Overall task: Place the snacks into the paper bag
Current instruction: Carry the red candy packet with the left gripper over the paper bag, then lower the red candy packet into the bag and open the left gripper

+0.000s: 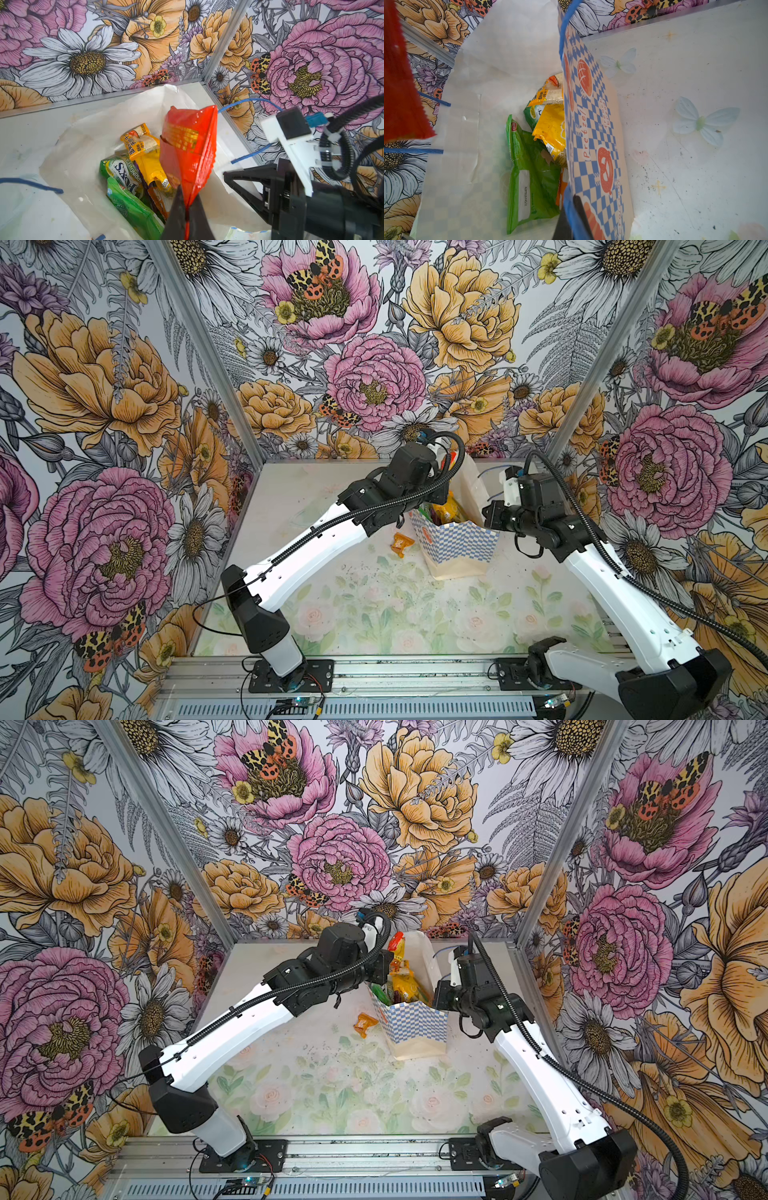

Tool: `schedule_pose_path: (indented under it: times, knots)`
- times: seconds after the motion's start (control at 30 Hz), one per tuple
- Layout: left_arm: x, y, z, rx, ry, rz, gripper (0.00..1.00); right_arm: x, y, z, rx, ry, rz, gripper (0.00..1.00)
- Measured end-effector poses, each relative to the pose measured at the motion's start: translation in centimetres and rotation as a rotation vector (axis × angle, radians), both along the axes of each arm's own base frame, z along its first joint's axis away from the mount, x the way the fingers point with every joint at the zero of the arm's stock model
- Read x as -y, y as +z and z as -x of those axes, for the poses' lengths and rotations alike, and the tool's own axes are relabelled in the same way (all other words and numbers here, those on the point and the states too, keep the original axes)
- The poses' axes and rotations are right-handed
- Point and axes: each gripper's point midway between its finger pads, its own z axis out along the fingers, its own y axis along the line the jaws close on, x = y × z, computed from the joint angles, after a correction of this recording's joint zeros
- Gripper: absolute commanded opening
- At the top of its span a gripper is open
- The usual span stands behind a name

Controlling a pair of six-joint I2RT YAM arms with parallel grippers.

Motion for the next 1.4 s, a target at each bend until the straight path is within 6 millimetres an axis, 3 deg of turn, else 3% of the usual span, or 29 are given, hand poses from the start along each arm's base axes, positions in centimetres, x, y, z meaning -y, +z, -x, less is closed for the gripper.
schedule_pose_path:
  times: [0.23, 0.37, 0.57, 0.9, 1.17, 1.4]
  knots:
    - [2.0, -2.8, -1.8, -0.084, 0.008, -0.056, 0.00, 0.0, 0.0, 0.0, 0.000, 0.000, 0.000, 0.00]
    - [3.1, -5.4, -2.6, -0.134, 0.015, -0.105, 0.00, 0.0, 0.0, 0.0, 0.001, 0.000, 0.000, 0.00]
    - [3.3, -8.9, -3.1, -0.211, 0.035, -0.169, 0.00, 0.0, -0.1, 0.1, 0.000, 0.000, 0.000, 0.00]
    - [3.5, -9.6, -4.8, -0.241, 0.066, -0.179, 0.00, 0.0, -0.1, 0.1, -0.001, 0.000, 0.000, 0.00]
    - [4.2, -12.7, -5.7, -0.292, 0.080, -0.225, 0.00, 0.0, -0.1, 0.1, -0.002, 0.000, 0.000, 0.00]
    - [4.1, -13.6, -6.3, -0.310, 0.093, -0.239, 0.01, 0.0, -0.3, 0.1, -0.001, 0.000, 0.000, 0.00]
